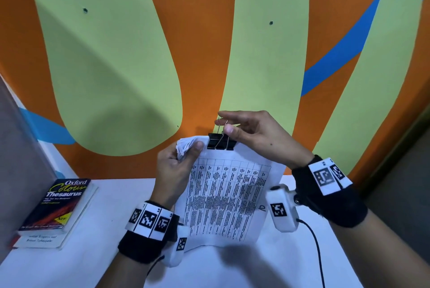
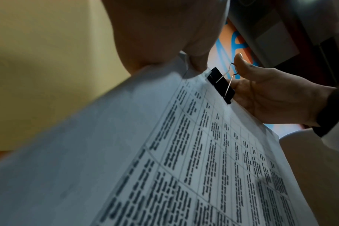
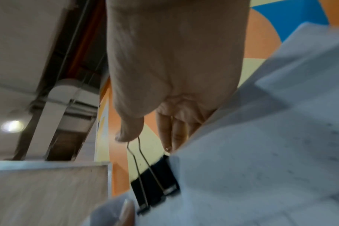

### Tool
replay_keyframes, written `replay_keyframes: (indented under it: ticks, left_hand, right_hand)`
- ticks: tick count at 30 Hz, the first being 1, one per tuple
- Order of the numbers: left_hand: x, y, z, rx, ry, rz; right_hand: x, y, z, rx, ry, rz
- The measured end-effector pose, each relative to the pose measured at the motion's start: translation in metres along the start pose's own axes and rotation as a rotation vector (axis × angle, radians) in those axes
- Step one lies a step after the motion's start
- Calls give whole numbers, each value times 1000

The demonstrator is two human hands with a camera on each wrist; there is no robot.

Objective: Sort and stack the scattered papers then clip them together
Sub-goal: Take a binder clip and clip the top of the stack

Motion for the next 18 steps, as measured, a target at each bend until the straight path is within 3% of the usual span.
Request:
replay_keyframes:
  ticks: [4, 8, 10, 12, 18]
  left_hand:
    - [-4, 6, 1, 13, -2, 25]
    - [-5, 12, 3, 16, -12, 43]
    - [-6, 13, 5, -3, -22, 41]
    - [-8, 13, 8, -15, -35, 31]
    - [-11, 15, 8, 22, -42, 34]
  right_hand:
    - [-4, 0, 3, -89, -179, 189]
    - [-9, 4, 18, -358, -363, 324]
    - [-4, 8, 22, -568, -330, 319]
    - [2, 9, 21, -787, -206, 256]
    - [5, 15, 18, -770, -89, 305]
Point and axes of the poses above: each hand's wrist, its own x-axis towards the middle knuckle, its own z-axis out of the palm, y = z × x, the point moved 8 cm from there along x, towards the middle knuckle, and after that the axes turned 9 degrees about x, right-handed, at the moved point
